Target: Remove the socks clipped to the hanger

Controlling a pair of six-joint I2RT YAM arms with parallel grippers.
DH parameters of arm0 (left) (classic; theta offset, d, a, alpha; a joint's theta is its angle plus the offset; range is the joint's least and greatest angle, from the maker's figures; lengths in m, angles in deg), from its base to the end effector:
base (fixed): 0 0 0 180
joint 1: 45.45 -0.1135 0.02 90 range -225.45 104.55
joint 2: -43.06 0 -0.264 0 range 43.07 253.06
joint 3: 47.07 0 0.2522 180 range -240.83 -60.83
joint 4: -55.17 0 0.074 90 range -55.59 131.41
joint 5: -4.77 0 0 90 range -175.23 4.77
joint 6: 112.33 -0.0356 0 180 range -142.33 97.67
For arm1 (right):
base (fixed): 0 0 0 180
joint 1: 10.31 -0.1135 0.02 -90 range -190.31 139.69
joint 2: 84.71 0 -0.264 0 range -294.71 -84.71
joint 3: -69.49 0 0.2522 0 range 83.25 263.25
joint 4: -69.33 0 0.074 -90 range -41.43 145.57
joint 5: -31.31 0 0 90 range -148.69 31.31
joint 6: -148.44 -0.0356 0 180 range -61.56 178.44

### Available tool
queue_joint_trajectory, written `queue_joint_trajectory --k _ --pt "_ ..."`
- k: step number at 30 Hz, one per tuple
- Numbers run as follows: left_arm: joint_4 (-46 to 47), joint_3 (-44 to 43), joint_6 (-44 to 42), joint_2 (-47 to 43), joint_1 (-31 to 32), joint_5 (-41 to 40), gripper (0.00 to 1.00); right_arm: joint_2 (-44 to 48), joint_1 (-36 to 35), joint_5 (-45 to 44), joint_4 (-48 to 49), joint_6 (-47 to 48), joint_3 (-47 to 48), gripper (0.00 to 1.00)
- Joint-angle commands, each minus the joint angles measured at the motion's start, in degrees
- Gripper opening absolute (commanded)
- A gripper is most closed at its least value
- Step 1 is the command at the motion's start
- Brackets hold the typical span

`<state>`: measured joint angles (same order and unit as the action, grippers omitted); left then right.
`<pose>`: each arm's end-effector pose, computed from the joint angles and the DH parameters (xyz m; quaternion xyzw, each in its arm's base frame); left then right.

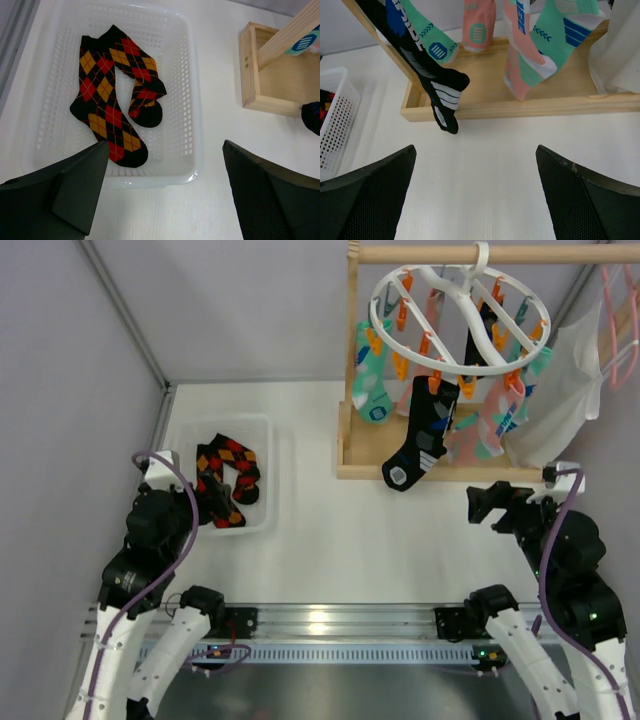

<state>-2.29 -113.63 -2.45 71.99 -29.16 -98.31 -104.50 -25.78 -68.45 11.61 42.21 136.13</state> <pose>0.0895 -0.0178 0.3583 -0.0909 0.8105 -0.0887 0.5718 0.0510 0.0078 0.3663 0.0593 0.7677 0.1102 0.6284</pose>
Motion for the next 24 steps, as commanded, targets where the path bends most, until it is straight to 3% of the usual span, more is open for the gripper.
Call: queue_joint_trajectory --k 1,9,13,19,24 --pt "2.6 0.6 0.7 -1.2 0.1 -0.4 0.99 0.1 0.7 -0.8 3.5 -0.9 -0.2 0.99" --pt "2.5 0.6 0.9 -1.6 0.1 -0.2 0.99 3.0 0.7 0.5 12.2 -2.8 -6.4 1.00" --pt "2.7 0.9 1.2 -1.9 0.2 -0.2 0.98 2.0 0.7 14.0 20.7 -0.3 -10.3 1.00" --pt "2.7 1.0 1.5 -1.5 0.2 1.3 0.98 -8.1 0.7 26.6 32.5 4.6 -11.4 0.99" --pt "2.7 1.4 1.7 -1.6 1.0 1.9 0.99 -16.1 0.8 22.7 38.4 11.3 -10.5 0.99"
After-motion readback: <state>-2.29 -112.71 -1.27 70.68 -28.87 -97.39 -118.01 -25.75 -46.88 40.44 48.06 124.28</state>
